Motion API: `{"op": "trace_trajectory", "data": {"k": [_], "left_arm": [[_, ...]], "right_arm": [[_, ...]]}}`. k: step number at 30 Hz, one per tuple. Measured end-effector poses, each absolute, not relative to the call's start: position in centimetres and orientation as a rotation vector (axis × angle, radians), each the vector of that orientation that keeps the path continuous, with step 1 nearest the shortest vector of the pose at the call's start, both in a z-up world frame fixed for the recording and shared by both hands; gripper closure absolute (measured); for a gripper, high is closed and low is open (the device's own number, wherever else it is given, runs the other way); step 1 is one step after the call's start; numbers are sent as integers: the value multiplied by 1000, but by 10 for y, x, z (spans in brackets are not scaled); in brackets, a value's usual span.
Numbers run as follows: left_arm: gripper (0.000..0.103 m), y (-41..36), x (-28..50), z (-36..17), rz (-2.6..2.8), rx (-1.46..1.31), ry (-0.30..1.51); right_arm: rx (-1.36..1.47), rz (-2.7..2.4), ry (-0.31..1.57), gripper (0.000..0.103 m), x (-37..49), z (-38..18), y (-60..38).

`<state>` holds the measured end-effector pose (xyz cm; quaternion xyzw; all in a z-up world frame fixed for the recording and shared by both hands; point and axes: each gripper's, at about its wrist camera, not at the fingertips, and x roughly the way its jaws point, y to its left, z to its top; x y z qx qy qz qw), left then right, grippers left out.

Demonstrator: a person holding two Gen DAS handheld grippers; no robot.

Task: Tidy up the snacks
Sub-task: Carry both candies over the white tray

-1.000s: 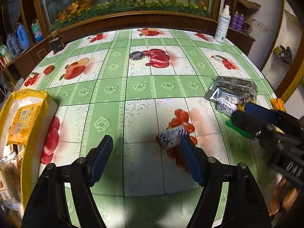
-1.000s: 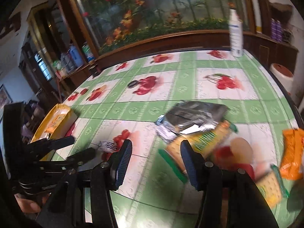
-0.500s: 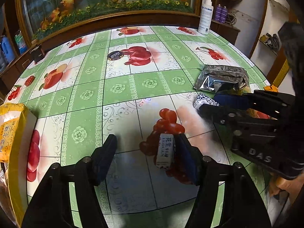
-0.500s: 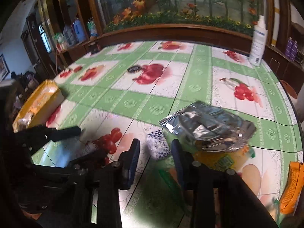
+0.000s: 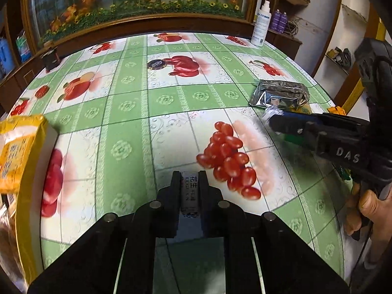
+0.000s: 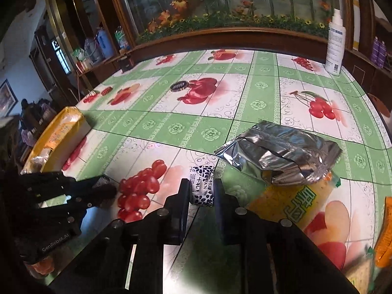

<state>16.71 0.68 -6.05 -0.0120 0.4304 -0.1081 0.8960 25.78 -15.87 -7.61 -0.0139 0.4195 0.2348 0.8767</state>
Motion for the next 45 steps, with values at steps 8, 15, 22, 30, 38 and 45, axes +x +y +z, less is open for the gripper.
{"op": "trace_trajectory", "data": {"k": [8,15,22,30,38,45], "left_arm": [[93,34,136,-41,-112,-38,845],[93,62,109,-30,17,-16,811],[92,101,79,-20,160,2,756],[92,150,54,-19,267,-33,729],[92,183,40,-22,321,-64,722],[92,202,31,-23,351,-79,718]], "right_arm": [[-16,530,817,83,223,-49,-144],[-20,582,806,84,195,-43,-114],[-51,650,785,84,168,-35,-72],[-110,721,759,84,148,-23,-22],[-151,768,741,84,135,-15,16],[-184,811,744,84,124,-17,48]]}}
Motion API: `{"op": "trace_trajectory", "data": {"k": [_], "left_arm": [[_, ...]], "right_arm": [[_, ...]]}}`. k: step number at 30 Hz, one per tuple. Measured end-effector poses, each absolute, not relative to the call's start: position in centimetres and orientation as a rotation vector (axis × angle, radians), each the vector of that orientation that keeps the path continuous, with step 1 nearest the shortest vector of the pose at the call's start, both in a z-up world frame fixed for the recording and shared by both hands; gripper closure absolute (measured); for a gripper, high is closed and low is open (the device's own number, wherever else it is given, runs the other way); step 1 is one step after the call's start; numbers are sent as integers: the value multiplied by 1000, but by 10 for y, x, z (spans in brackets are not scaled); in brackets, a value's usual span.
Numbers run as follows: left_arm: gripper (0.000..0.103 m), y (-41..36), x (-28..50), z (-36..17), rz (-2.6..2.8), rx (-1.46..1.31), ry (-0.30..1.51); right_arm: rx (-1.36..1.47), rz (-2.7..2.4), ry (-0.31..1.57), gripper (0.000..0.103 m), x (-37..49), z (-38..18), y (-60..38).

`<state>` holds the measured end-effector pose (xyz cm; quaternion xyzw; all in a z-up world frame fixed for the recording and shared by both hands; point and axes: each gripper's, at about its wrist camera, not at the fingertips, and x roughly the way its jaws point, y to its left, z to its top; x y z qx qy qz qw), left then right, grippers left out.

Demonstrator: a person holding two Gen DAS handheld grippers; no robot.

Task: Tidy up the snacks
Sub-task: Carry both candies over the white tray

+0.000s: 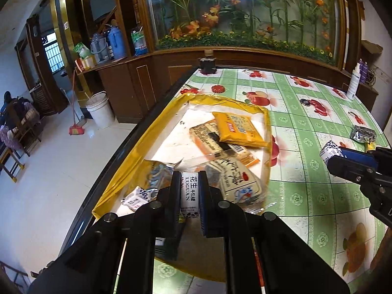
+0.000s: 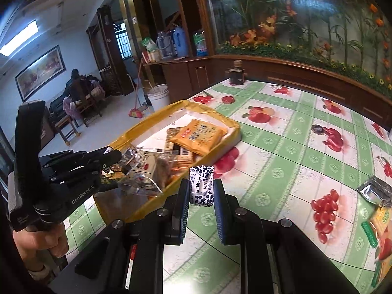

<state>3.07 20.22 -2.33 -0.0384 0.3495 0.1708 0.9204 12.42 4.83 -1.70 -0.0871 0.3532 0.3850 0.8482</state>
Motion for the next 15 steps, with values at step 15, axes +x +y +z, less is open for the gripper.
{"op": "trace_trajectory", "data": {"k": [15], "left_arm": [[92,226,15,-29,377,-95,724]], "right_arm": [[-231,887,751,84,112,-19,104]]}}
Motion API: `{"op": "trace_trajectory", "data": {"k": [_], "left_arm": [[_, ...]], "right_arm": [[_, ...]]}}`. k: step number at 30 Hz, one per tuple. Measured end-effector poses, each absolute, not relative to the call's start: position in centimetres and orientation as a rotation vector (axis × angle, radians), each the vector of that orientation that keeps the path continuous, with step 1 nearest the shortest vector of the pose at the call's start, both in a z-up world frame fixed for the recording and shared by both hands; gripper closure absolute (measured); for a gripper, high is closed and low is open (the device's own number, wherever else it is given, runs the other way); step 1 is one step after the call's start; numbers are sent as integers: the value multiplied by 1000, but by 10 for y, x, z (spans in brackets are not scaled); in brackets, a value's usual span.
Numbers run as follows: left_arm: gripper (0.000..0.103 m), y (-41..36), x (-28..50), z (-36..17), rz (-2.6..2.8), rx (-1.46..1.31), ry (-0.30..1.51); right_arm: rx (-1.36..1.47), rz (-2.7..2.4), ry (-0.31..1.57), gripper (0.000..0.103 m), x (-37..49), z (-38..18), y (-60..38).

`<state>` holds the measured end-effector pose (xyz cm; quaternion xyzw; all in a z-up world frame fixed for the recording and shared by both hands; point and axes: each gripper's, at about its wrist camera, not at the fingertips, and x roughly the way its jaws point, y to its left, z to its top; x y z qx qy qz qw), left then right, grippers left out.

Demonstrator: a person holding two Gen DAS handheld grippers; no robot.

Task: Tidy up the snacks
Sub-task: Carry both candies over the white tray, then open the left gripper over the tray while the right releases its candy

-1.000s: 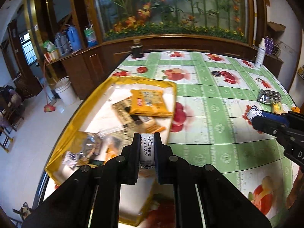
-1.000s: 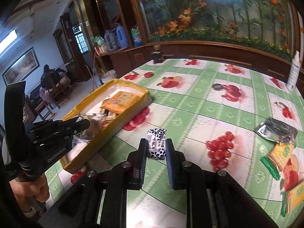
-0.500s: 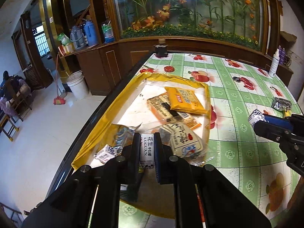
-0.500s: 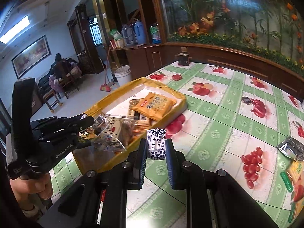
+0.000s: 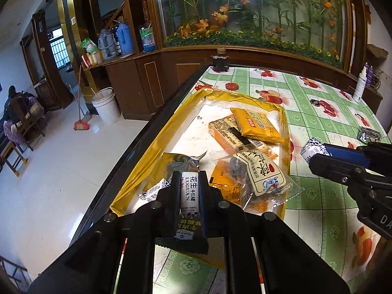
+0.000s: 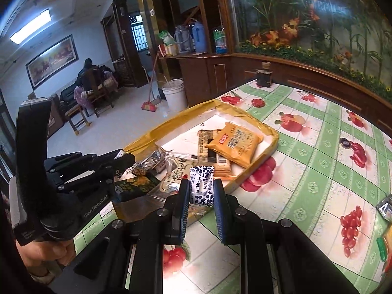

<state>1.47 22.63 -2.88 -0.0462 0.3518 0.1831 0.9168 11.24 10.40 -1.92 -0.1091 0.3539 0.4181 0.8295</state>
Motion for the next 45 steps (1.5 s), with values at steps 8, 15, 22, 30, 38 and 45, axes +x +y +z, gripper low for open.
{"op": "trace_trajectory", "data": {"k": [8,15,22,30,38,45], "left_arm": [[92,236,15,-32,387,-101,733],[92,240,16,-35,395,-100,741],[92,246,20,-40,400,-105,752],[92,248,26,-47,402,-104,772],[92,245,34,-51,388,-104,784],[92,238,43,-53,370,-91,794]], "right_arm": [[-229,908,775,84,117,-28,121],[-232,916,783,84,121,-32,133],[-230,911,796,84,130,-39,142],[-203,892,803,84,146,-46,146],[-188,883,802,84,164,-51,154],[-180,877,817,84,178,-57,163]]}}
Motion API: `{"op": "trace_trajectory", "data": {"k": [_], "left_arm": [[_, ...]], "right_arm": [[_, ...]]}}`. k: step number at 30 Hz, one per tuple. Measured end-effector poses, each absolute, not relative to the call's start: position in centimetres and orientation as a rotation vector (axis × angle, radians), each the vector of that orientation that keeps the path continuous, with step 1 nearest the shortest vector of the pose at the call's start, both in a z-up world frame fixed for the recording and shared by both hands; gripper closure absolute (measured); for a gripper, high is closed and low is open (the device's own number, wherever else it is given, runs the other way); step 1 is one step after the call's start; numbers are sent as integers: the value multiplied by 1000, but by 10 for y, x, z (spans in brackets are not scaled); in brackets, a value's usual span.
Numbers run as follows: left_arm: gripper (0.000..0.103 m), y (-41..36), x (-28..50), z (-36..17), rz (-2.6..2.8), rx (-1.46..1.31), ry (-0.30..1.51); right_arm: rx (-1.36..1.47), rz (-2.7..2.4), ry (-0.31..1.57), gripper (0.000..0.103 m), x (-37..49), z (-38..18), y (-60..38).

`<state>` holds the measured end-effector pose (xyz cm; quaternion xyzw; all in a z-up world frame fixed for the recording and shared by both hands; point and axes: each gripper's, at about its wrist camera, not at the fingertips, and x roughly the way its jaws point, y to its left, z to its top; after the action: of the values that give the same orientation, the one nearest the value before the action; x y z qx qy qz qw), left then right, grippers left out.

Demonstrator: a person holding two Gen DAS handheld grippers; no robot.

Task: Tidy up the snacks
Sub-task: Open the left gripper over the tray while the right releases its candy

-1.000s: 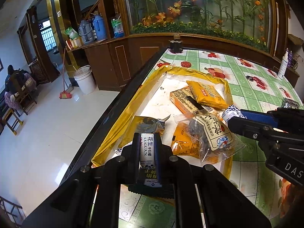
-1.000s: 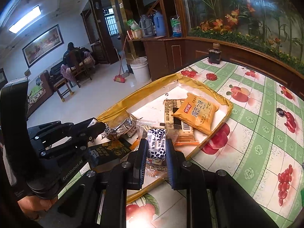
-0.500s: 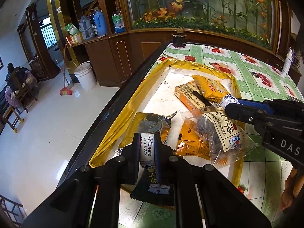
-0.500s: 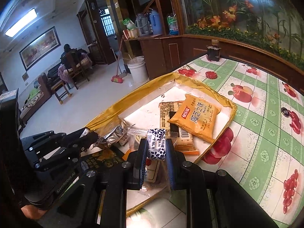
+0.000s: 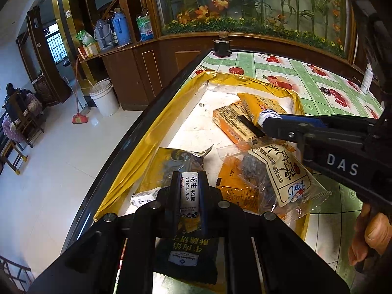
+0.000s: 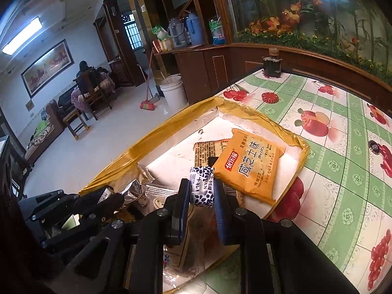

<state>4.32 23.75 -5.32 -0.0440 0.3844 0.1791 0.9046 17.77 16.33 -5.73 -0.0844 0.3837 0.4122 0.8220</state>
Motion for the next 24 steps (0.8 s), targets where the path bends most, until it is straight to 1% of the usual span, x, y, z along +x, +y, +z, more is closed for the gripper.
{"op": "trace_trajectory", "data": {"k": [2,3,5,6,7,8,9,10,11,12,15,19,21,24], "left_arm": [[92,237,45,-54,371,-86,799],[92,237,45,-54,371,-88,799],[91,237,45,-54,366,-94,802],[89,237,45,-54,366,-99,802],[86,237,44,-53,372,-102,794],[75,237,43,-52,384,-101,788],[58,237,43,-51,396,-98,784],[50,238,41,-49,408,-95,774],[42,237,39,-47,419,-91,760],[42,237,37,-45,423,-90,751],[42,237,33,-40,425,-99,739],[40,233,29,-34,429,-100,726],[37,232,25,-31,429,-101,718],[37,228,22,-26,431,-99,706]], "right_arm": [[-177,878,823,83,180,-60,165],[-172,879,825,80,180,-61,165],[-163,883,836,80,182,-62,165],[-164,878,837,79,182,-63,165],[-162,877,834,76,182,-62,164],[-160,875,832,74,182,-62,162],[-157,871,830,71,183,-60,161],[-154,864,829,65,183,-59,159],[-147,861,827,61,183,-58,156],[-142,859,823,57,183,-56,153],[-122,852,813,57,181,-50,143],[-110,847,801,49,174,-44,131],[-104,847,796,47,170,-41,123],[-99,840,787,46,163,-36,112]]}}
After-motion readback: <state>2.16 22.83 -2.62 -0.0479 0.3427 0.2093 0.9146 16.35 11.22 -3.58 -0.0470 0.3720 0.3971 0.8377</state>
